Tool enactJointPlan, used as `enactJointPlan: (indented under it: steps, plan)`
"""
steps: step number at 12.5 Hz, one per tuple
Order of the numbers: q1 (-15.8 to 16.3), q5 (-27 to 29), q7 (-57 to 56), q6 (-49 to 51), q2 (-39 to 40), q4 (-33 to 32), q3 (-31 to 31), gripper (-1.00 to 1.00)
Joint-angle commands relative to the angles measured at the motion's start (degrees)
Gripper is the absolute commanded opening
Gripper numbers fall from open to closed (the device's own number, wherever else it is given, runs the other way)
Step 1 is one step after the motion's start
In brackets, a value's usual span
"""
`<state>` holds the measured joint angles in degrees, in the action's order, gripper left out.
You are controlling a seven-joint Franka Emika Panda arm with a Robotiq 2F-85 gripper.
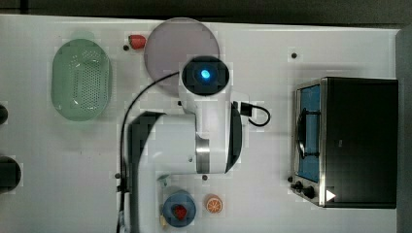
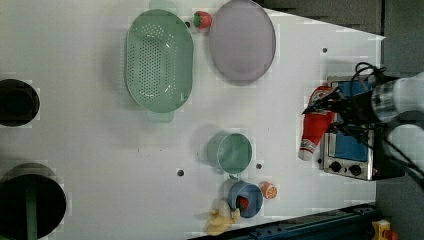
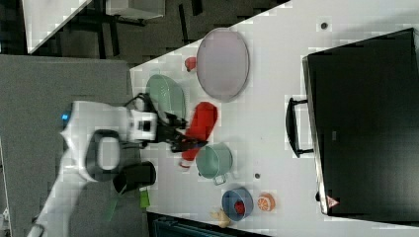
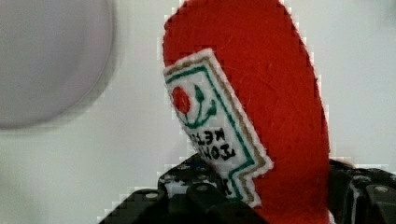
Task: Pick Ketchup from oven and place it on table.
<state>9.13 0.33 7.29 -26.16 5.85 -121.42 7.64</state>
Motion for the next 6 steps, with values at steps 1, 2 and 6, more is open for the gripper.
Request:
enactJointPlan:
  steps: [1, 2, 6]
  plan:
    - [-3.0, 1.4, 2.4, -10.2, 2.0, -4.6, 1.3, 0.27]
    - [-3.0, 1.5, 2.4, -13.2, 3.9, -5.7, 1.3, 0.27]
    - [-3.0, 1.6, 2.4, -19.8, 11.3, -6.4, 1.0, 0.33]
